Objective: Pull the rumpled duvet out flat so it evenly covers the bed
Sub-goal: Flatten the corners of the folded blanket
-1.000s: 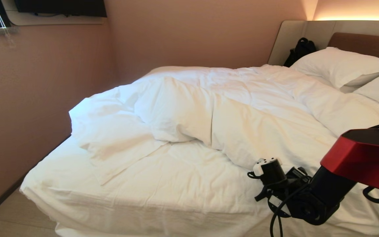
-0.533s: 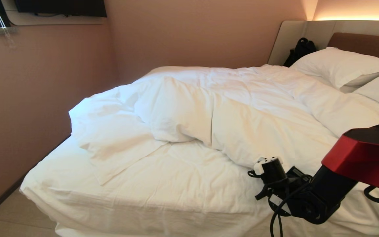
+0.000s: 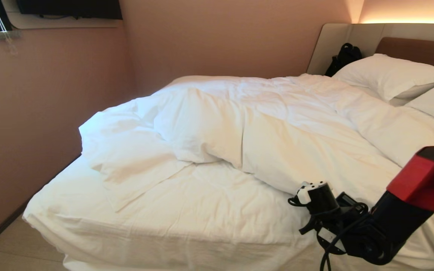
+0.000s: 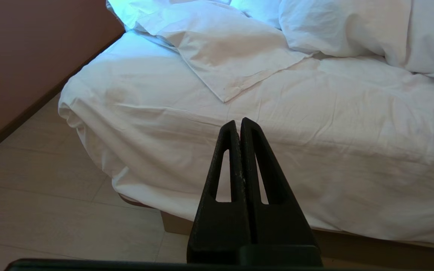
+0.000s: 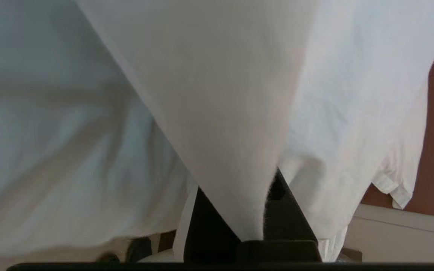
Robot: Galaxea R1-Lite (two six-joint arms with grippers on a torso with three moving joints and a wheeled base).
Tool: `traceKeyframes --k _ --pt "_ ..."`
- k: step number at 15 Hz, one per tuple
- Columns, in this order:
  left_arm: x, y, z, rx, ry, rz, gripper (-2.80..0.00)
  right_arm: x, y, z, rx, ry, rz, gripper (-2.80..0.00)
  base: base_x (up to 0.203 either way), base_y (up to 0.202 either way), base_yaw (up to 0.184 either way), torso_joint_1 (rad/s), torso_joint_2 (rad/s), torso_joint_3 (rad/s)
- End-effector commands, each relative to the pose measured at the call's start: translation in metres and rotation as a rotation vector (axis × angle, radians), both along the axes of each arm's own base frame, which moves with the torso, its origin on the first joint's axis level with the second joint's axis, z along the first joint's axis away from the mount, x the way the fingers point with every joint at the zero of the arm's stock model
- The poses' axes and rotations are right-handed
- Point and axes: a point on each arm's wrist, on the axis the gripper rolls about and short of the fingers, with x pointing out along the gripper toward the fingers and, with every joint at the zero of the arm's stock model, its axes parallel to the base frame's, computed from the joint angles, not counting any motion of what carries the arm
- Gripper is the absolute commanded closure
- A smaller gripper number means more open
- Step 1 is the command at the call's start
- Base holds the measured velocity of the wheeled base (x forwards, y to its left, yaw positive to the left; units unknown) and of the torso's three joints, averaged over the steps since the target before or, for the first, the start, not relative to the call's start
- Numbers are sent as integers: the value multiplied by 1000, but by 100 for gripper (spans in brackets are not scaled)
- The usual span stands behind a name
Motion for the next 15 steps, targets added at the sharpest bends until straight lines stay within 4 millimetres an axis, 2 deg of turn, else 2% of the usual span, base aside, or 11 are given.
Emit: traceKeyframes --k 1,6,11,15 --pt "0 0 0 -1 0 0 0 -23 -4 24 96 -9 110 0 0 0 0 0 0 0" --pt "0 0 0 -1 0 1 0 -68 -16 62 250 -46 293 0 0 0 0 0 0 0" --pt "0 0 0 -1 0 0 0 -114 -37 104 385 -99 452 0 0 0 0 0 0 0" --pt "0 0 0 -1 0 1 0 -153 -54 121 517 2 645 0 0 0 0 0 0 0"
